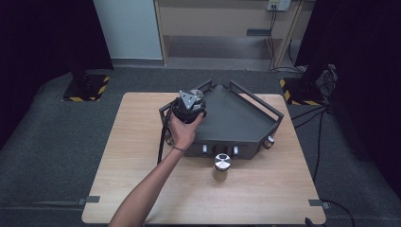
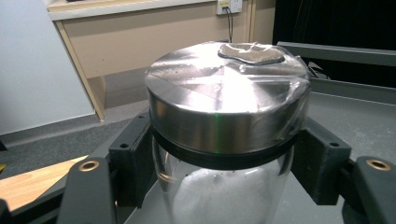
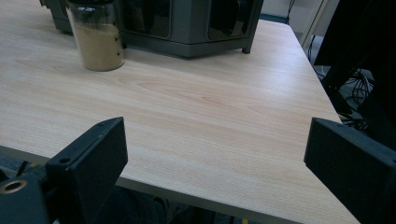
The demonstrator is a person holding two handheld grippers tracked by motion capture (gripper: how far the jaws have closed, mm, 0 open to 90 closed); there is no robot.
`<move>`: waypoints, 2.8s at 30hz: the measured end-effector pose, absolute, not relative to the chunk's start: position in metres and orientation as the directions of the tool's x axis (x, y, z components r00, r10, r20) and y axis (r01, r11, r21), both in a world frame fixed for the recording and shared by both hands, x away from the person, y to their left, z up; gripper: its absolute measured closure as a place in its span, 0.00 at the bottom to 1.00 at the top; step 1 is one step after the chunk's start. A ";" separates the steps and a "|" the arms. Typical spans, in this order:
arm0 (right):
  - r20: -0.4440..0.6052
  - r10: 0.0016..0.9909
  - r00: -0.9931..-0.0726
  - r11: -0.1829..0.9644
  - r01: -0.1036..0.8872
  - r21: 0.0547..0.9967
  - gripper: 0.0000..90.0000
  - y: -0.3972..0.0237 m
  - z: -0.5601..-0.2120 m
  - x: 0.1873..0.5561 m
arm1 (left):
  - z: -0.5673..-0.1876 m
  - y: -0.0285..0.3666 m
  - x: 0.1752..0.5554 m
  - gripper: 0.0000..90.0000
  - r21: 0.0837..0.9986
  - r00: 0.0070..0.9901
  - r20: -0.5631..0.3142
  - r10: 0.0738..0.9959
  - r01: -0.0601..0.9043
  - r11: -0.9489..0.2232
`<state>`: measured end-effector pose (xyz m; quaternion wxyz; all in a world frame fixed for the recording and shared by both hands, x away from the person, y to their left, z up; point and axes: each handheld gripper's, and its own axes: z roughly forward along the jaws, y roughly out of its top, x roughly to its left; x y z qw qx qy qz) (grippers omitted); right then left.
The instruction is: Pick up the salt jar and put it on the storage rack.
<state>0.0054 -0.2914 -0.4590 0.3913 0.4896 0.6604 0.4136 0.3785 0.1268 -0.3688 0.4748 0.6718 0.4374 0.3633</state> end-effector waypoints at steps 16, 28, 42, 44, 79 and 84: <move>-0.116 0.971 -0.209 0.180 0.321 0.930 0.07 -0.291 -0.459 0.005 | -0.368 0.128 0.379 0.30 0.955 0.348 0.072 0.935 0.245 -0.165; -0.118 0.970 -0.214 0.183 0.315 0.931 0.06 -0.291 -0.459 0.004 | -0.362 0.134 0.368 0.00 0.969 0.370 0.065 0.927 0.198 -0.147; -0.122 0.969 -0.214 0.186 0.314 0.931 0.06 -0.290 -0.459 0.003 | -0.355 0.136 0.358 0.00 0.968 0.396 0.088 0.914 0.181 -0.171; -0.124 0.969 -0.216 0.189 0.312 0.931 0.06 -0.290 -0.459 0.003 | -0.353 0.137 0.354 0.00 0.969 0.403 0.095 0.910 0.174 -0.178; -0.134 0.961 -0.244 0.206 0.296 0.933 0.06 -0.288 -0.458 0.001 | -0.372 0.184 0.236 0.00 0.971 0.495 0.084 0.865 0.156 -0.183; -0.136 0.961 -0.242 0.206 0.295 0.933 0.06 -0.288 -0.458 0.001 | -0.377 0.188 0.223 0.00 0.966 0.511 0.090 0.855 0.166 -0.200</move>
